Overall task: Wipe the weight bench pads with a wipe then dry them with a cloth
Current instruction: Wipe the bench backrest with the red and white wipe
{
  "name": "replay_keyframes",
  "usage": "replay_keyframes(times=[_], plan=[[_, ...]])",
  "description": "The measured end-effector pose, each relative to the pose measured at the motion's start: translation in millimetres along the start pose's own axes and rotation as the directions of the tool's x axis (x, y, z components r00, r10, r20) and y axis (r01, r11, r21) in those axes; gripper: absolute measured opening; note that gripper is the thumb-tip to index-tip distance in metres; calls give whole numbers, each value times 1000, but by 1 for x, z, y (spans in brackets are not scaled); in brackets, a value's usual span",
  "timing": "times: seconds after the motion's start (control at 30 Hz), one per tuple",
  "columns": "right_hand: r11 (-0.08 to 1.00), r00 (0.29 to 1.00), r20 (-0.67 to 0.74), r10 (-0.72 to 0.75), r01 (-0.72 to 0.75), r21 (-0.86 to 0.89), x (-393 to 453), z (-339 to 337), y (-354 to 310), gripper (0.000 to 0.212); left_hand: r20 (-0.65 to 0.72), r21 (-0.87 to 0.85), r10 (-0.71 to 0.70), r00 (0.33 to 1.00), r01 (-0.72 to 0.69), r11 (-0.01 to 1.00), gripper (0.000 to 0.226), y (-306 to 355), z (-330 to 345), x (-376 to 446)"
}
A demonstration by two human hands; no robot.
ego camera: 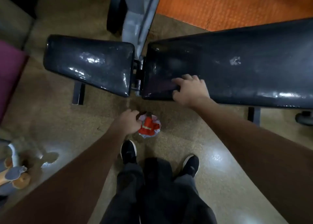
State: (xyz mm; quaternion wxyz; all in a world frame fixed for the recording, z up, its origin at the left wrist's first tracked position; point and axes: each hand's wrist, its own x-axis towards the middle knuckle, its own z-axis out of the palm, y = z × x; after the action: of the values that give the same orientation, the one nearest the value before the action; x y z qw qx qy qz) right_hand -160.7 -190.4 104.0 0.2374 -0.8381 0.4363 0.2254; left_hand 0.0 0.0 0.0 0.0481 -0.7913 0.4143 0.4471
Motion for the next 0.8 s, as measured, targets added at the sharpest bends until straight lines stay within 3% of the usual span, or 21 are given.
replay_keyframes(times=[0.17,0.3,0.43,0.6,0.8], plan=[[989,978,-202,-57,27,-147,36,-5,35,61,17,29,-34,999,34,999,51,-15,47,45],[972,941,-312,-128,57,-228,62,5,61,62,-51,-113,-50,997,44,993,42,-20,90,75],[963,876,-438,-201,94,-252,70,26,72,63,-29,-277,-43,999,33,960,66,-29,144,101],[960,829,-533,-170,16,-281,78,52,57,65,-164,-202,-130,978,95,975,78,-37,188,125],[939,802,-577,-156,-61,-339,86,61,53,68,-213,-78,-157,964,143,987,91,-35,195,145]])
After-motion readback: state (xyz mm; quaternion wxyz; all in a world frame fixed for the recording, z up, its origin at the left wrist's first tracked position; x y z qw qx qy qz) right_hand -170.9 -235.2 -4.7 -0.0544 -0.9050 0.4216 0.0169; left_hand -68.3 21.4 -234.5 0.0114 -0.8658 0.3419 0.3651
